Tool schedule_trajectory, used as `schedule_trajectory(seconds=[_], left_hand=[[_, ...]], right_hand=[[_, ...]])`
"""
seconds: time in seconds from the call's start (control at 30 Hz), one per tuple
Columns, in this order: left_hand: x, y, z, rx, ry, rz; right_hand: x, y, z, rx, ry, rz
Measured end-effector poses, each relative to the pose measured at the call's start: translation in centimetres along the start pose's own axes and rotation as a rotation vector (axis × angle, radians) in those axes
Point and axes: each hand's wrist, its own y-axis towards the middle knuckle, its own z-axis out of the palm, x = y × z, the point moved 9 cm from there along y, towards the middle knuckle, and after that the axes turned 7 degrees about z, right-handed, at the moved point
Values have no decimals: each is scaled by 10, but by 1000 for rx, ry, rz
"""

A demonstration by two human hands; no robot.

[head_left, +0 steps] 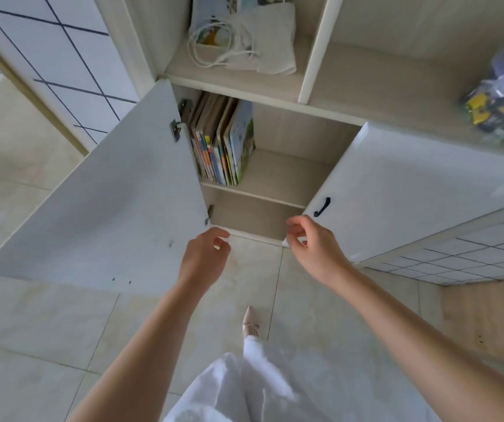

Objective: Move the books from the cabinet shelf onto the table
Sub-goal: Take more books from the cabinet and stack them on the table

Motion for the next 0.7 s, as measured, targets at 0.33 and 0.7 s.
schedule_trajectory(seconds=[0.33, 0.7], left_hand=[[-2, 95, 5, -76, -80, -29], [34, 227, 26, -135, -82, 91]], right_hand=[[46, 137, 15, 119, 6, -25], [40, 252, 85, 86, 120, 93]])
